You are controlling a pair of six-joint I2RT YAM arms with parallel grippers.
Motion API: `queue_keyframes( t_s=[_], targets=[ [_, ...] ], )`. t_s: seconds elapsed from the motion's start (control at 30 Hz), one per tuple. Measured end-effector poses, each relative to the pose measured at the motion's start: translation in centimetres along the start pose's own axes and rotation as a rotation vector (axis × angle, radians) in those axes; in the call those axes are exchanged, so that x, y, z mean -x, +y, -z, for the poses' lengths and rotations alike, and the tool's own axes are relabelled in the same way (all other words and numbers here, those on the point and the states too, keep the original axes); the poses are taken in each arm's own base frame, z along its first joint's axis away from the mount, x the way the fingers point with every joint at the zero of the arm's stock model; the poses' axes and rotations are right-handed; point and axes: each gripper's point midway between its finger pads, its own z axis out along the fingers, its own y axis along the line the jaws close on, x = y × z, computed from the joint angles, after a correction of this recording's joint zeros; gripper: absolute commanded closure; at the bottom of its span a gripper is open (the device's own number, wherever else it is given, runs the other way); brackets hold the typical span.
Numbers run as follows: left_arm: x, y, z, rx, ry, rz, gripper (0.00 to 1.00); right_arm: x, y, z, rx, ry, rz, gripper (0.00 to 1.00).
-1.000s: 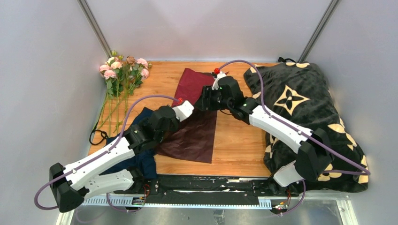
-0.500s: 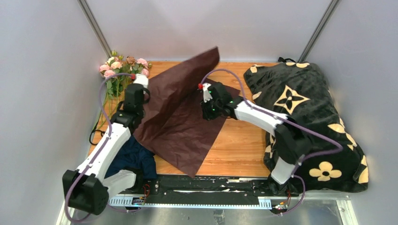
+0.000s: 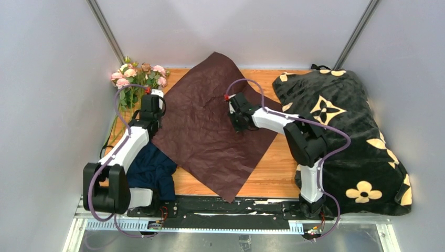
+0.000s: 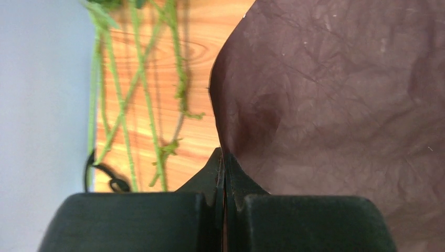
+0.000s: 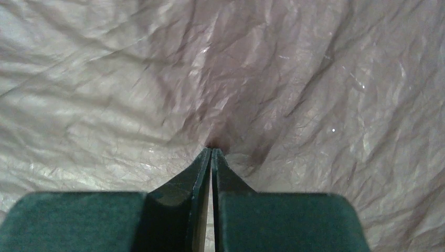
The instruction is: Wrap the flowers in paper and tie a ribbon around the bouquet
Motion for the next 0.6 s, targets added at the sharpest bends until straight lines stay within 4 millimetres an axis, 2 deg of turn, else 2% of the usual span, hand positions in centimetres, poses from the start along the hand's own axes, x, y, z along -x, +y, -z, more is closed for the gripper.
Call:
queue_keyframes(
  t_s=[0.17,0.3,0.33,0.5,0.6],
  targets=[
    [-1.4,-2.9,-2.6,-0.093,0.093,-0.002,1.00,-2.7,-3.8,1.7,-0.053,-0.004,-0.130,0.92],
    [-1.4,-4.4,-4.4,-0.133,0.136,-0.007,0.99,-4.0,-5.1,2.4,-0.071,-0.009,-0.179,0.93],
    [-1.2,-4.5,-4.8,-0.132,0.142,-0.008,0.93,-4.0,-5.2,2.5,-0.072,-0.012,-0.185,0.93],
    [-0.7,-4.6,-6.3,-0.120,0.155,-0.042,0.39,-4.0,-5.2,2.6,-0.070,-0.018,-0.195,0.94],
    [-0.2,-4.4,-6.4,-0.126,0.162,-0.062,0.22,-4.6,-5.3,3.1,-0.077,0.009,-0.188,0.94]
  ],
)
